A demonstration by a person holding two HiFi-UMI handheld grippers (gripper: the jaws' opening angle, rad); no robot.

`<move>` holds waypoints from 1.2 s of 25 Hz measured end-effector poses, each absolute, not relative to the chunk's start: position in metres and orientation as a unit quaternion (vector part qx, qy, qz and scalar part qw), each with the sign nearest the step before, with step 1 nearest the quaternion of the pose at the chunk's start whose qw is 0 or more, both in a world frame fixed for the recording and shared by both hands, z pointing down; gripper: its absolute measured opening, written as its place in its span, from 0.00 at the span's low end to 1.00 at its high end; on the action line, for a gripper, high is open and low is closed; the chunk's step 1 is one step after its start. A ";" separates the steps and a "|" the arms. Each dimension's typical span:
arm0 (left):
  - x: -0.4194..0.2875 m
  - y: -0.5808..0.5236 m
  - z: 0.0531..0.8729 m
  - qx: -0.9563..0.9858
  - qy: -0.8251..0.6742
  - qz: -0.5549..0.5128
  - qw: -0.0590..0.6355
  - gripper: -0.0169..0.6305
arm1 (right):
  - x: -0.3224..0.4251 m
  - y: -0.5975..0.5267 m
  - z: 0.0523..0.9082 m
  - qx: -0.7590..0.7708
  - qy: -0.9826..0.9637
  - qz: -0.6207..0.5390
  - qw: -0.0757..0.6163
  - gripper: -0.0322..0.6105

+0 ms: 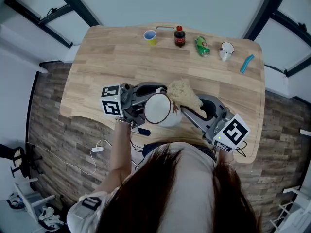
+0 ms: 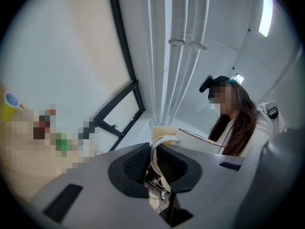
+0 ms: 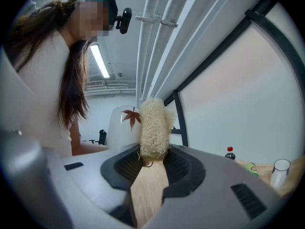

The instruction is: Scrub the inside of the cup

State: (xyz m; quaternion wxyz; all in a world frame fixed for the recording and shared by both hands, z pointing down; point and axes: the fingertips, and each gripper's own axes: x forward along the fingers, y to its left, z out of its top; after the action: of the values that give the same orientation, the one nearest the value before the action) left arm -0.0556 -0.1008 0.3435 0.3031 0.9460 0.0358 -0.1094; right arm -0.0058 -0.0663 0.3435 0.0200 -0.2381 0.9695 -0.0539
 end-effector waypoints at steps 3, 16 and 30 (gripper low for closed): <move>-0.058 -0.107 0.344 0.944 0.024 -0.118 0.308 0.11 | -0.005 -0.068 0.343 -0.243 0.968 -0.053 0.021 0.26; -0.059 -0.130 0.357 0.930 -0.040 -0.125 0.344 0.11 | 0.006 -0.079 0.345 -0.281 0.958 -0.047 0.020 0.26; -0.055 -0.157 0.375 0.903 -0.159 -0.107 0.386 0.11 | 0.022 -0.097 0.347 -0.365 0.930 -0.024 0.024 0.26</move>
State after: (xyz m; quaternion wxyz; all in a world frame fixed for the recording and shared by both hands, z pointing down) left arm -0.0552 -0.1566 0.3748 0.3857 0.9026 -0.1587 -0.1068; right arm 0.0223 -0.0972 0.3471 0.0240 -0.3654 0.9302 -0.0243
